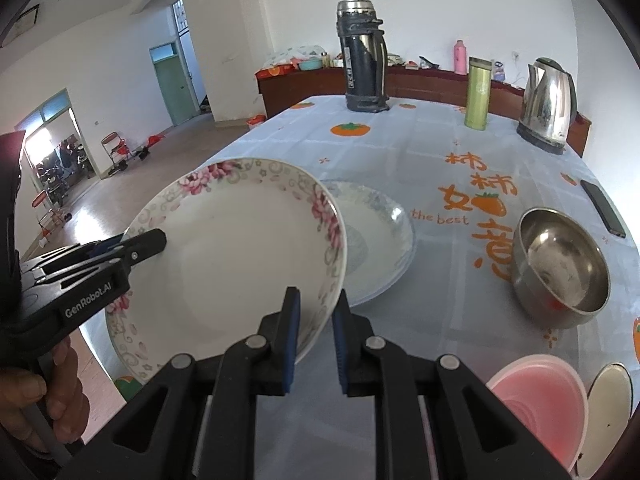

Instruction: Organize plates and bowls

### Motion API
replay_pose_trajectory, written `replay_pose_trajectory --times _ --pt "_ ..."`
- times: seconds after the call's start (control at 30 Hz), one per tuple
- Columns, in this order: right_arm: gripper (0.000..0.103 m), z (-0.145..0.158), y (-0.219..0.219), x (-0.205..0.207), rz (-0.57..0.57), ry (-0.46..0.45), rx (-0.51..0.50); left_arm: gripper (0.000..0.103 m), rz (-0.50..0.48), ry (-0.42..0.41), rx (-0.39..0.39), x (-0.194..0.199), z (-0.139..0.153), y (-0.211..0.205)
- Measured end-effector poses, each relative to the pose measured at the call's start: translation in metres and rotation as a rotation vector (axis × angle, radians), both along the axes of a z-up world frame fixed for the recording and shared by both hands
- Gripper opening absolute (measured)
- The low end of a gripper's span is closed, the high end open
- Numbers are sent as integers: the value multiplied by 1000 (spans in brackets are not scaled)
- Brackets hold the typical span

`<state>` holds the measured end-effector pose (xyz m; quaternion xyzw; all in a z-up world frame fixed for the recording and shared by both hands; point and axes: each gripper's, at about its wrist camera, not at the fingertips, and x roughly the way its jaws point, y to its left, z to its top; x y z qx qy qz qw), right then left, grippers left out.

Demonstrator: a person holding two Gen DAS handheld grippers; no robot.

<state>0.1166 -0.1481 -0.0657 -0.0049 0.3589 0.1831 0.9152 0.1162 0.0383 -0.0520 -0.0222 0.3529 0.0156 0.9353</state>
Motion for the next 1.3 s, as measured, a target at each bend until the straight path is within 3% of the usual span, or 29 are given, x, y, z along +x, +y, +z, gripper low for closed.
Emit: replay_pose_trajectory --times 1.3 --pt "16 23 -38 46 -138 19 5 24 -86 24 8 56 16 -41"
